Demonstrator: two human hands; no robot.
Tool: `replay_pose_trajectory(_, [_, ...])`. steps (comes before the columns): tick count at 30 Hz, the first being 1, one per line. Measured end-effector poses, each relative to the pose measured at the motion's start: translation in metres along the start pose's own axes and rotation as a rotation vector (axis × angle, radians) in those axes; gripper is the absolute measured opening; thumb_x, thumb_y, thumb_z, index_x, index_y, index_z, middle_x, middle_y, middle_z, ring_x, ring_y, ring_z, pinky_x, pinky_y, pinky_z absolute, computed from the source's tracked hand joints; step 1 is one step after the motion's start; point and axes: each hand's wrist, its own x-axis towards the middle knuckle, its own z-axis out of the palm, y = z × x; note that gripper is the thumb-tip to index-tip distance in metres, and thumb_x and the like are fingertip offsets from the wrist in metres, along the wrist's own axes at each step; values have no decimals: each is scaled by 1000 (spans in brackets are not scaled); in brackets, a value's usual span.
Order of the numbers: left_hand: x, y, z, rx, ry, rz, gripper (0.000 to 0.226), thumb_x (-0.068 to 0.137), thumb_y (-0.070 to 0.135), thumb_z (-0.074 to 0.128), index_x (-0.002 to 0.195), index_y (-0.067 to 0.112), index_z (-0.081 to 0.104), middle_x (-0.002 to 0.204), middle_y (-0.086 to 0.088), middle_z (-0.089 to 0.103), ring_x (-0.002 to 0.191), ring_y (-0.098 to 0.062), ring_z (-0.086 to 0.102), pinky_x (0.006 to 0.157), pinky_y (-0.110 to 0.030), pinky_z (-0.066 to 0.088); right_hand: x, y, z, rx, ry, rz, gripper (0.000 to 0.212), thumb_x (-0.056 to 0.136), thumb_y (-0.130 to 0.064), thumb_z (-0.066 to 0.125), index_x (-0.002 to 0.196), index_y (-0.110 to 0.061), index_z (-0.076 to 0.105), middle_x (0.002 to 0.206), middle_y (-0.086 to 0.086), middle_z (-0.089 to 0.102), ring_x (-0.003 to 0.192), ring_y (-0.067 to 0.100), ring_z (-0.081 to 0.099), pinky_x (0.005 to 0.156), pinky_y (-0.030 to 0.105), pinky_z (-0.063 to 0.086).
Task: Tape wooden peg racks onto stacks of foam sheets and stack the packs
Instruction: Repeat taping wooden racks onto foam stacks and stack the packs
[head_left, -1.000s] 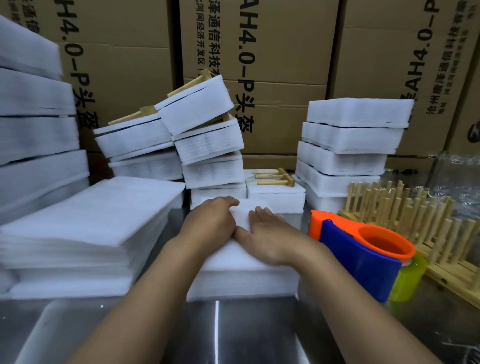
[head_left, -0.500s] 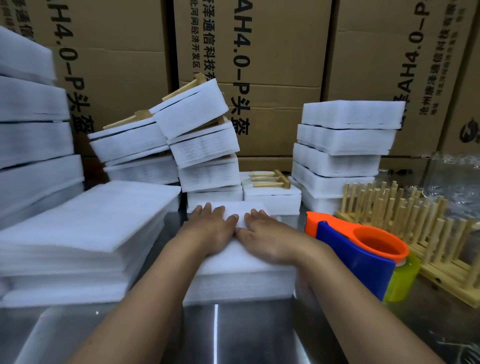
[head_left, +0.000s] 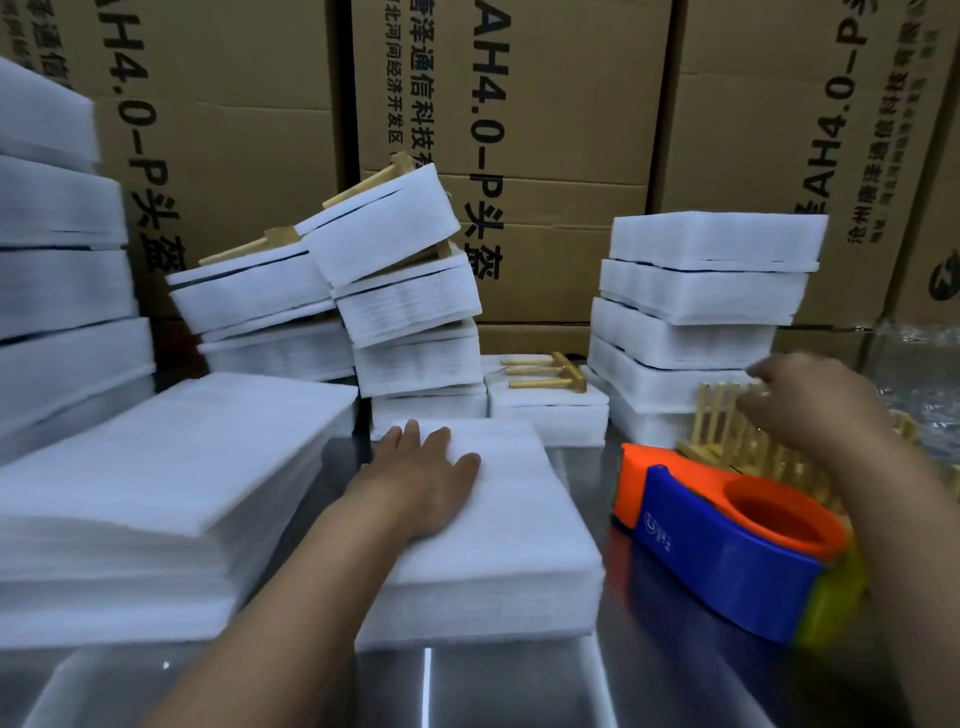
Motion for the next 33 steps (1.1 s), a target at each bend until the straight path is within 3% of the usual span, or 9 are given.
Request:
replay_pose_trajectory(5, [-7, 1, -3, -42, 8, -2, 61, 97, 52, 20, 151, 25, 12, 160, -5, -1, 146, -23, -6, 118, -43, 8, 0, 5, 22, -119, -114, 4, 30, 88, -26, 55, 113, -14, 67, 119, 15, 62, 107, 32, 59, 81, 35, 48])
replay_pose_trajectory(10, [-9, 2, -4, -52, 10, 7, 61, 97, 52, 22, 151, 25, 13, 160, -4, -2, 146, -21, -6, 118, -43, 7, 4, 1, 26, 9, -55, 55, 29, 86, -9, 60, 114, -4, 65, 116, 23, 61, 103, 37, 59, 83, 39, 50])
replay_pose_trajectory(16, [-9, 1, -5, -55, 15, 14, 60, 97, 52, 22, 150, 24, 16, 160, -4, 2, 146, -22, -4, 117, -44, 10, 0, 0, 25, 88, 36, 135, 23, 83, -3, 62, 102, 10, 62, 99, 30, 63, 94, 42, 60, 70, 39, 46])
replay_pose_trajectory(18, [-10, 1, -5, -64, 18, 10, 61, 97, 52, 23, 151, 24, 15, 160, -4, 1, 146, -21, -5, 118, -43, 9, 0, 0, 26, 39, 33, 140, 24, 84, -7, 61, 106, 5, 63, 106, 27, 63, 98, 41, 60, 71, 37, 45])
replay_pose_trajectory(22, [-11, 2, -5, -70, 20, 4, 62, 97, 53, 23, 151, 24, 13, 160, -2, -1, 146, -19, -6, 118, -42, 8, 0, 2, 27, -30, 26, 183, 29, 89, -15, 58, 117, -10, 63, 118, 19, 63, 107, 36, 58, 89, 42, 43])
replay_pose_trajectory(26, [-13, 2, -6, -70, 18, -1, 62, 97, 53, 23, 151, 24, 13, 160, -1, -1, 146, -18, -6, 117, -41, 8, 2, 7, 29, -44, -20, 216, 37, 92, -23, 55, 127, -12, 57, 123, 17, 61, 113, 35, 56, 99, 44, 38])
replay_pose_trajectory(29, [-13, 3, -7, -69, 17, 3, 62, 97, 53, 23, 151, 24, 14, 160, -2, 0, 146, -18, -5, 117, -41, 9, -1, 6, 27, -2, -14, 185, 27, 90, -21, 57, 115, -20, 67, 113, 14, 66, 108, 34, 58, 103, 47, 36])
replay_pose_trajectory(33, [-13, 2, -7, -65, 16, 7, 61, 97, 52, 23, 150, 24, 18, 160, -3, 4, 146, -20, -3, 117, -43, 11, -7, -3, 25, 162, 102, 59, 21, 90, -23, 60, 107, -27, 72, 108, 8, 70, 105, 34, 59, 98, 44, 38])
